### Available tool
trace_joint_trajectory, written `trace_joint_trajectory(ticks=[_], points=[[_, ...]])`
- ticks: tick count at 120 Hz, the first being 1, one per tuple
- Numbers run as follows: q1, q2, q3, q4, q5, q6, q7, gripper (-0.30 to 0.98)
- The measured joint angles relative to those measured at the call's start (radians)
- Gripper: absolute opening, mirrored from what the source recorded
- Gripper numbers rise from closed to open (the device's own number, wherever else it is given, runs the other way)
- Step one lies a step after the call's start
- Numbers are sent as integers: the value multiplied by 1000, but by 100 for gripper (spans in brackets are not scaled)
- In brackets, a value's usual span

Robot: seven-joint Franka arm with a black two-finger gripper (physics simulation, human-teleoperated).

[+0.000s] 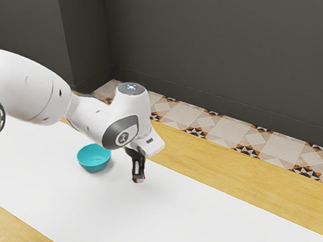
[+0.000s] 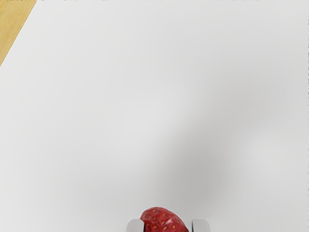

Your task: Take strawberry from the bowl

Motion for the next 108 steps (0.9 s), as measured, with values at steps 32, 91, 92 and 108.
trace_joint_trajectory(ticks=[32, 91, 92, 108], points=[[-19, 20, -1, 2, -34, 7, 11, 25], [78, -96, 61, 452, -16, -353, -116, 64], [88, -104, 61, 457, -16, -365, -122, 64], [296, -228, -46, 482, 13, -533, -217, 66]])
